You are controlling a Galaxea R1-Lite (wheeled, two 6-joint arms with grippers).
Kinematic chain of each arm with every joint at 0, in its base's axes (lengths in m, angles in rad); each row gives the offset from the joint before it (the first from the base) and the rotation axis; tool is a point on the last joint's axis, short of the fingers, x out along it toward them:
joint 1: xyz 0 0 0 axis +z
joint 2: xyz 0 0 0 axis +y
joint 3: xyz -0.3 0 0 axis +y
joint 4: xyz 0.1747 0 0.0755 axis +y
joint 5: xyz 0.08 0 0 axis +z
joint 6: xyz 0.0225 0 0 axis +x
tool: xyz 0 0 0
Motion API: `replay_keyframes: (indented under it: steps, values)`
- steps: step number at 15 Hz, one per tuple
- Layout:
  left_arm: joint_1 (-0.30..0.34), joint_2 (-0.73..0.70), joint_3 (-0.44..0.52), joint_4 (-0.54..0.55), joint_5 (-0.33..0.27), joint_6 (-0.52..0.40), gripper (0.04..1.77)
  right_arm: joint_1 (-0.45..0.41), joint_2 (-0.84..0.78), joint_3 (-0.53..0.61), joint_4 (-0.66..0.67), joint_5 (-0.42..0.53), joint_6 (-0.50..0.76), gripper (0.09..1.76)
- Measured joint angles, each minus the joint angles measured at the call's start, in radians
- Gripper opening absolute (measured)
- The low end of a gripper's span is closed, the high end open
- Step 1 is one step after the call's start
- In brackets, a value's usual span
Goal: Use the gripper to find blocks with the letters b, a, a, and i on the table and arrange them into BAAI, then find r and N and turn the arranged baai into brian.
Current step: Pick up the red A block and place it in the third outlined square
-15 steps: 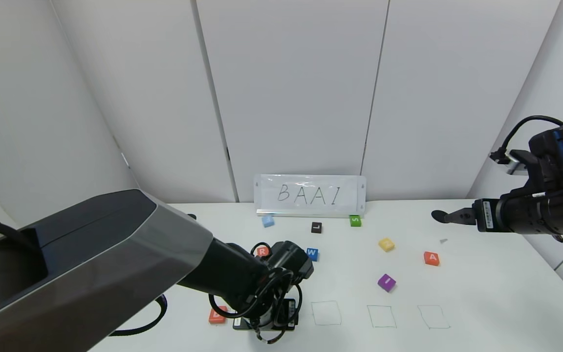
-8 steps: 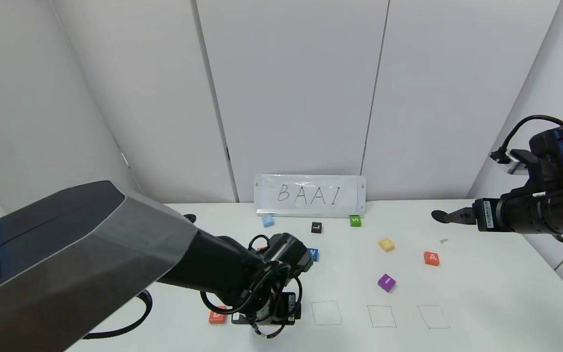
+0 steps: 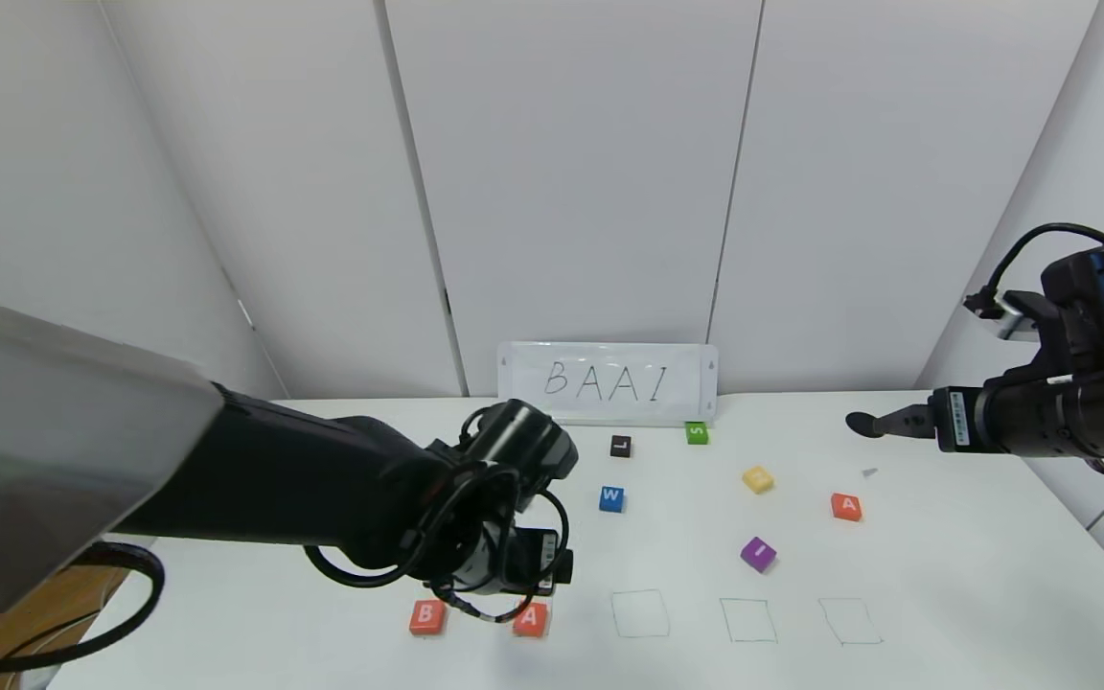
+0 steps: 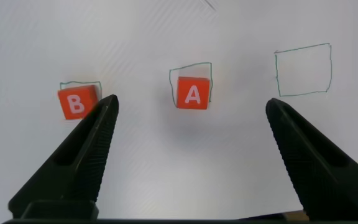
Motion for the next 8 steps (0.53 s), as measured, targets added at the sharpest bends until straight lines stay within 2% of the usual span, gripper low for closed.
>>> replay_keyframes:
  steps: [4, 8]
  values:
    - [0.047, -0.135, 0.015, -0.006, -0.014, 0.099, 1.70, 0.006, -0.005, 0.003, 0.000, 0.000, 0.000, 1.71]
    - [0.112, -0.266, 0.030, -0.015, -0.107, 0.217, 1.70, 0.006, -0.007, 0.004, 0.000, 0.000, 0.000, 1.71]
